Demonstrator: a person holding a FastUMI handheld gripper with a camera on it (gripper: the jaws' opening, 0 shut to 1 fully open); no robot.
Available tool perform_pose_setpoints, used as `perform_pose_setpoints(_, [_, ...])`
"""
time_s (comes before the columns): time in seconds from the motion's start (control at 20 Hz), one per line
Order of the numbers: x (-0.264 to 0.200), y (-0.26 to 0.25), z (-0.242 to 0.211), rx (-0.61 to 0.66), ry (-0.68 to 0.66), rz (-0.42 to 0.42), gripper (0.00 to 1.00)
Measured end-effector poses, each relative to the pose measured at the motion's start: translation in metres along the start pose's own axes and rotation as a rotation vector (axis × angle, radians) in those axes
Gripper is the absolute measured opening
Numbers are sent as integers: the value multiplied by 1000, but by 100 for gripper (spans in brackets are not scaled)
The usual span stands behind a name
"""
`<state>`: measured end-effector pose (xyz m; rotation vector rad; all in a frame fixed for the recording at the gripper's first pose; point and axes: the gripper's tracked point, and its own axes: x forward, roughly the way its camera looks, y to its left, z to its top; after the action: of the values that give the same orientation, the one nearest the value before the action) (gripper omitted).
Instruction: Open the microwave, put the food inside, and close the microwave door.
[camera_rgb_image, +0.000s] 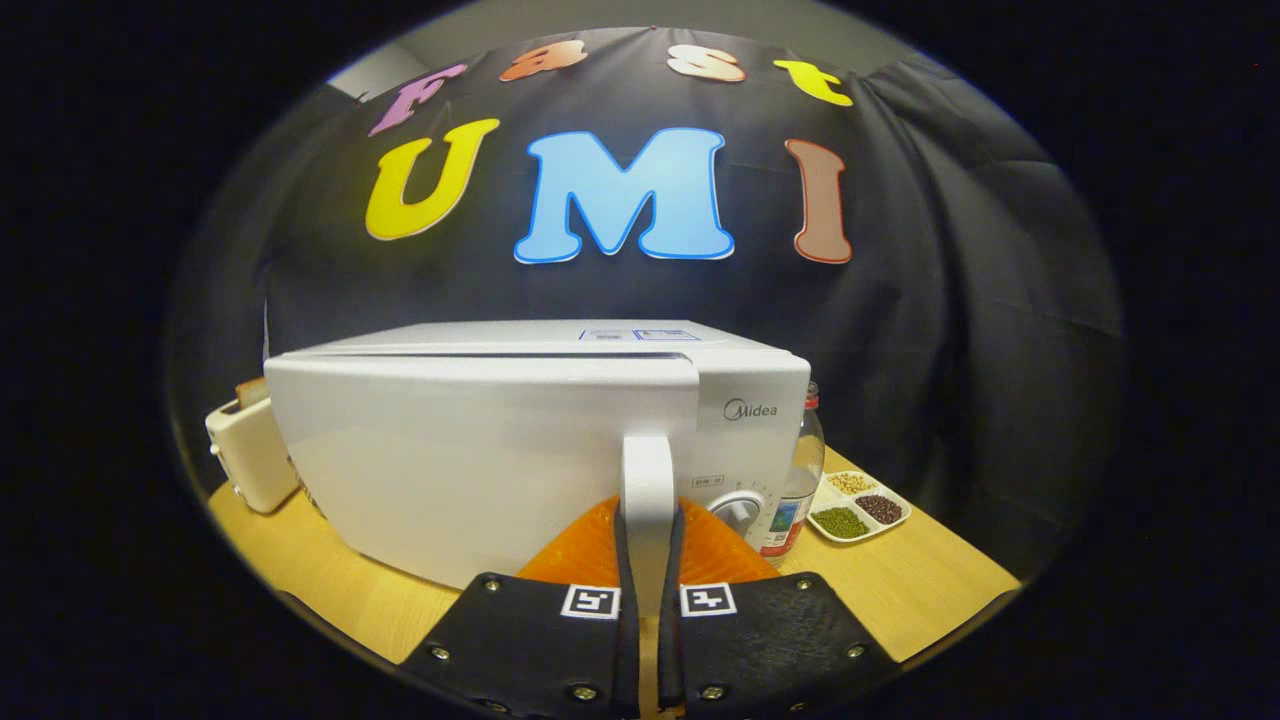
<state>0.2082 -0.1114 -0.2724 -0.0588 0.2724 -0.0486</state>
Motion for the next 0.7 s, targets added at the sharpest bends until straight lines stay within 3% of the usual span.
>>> perform_pose_setpoints(0.25, [-75, 19, -16, -33, -20, -16, 7])
perform_pose_setpoints(0.7, [-178, 92, -41, 25, -32, 117, 7])
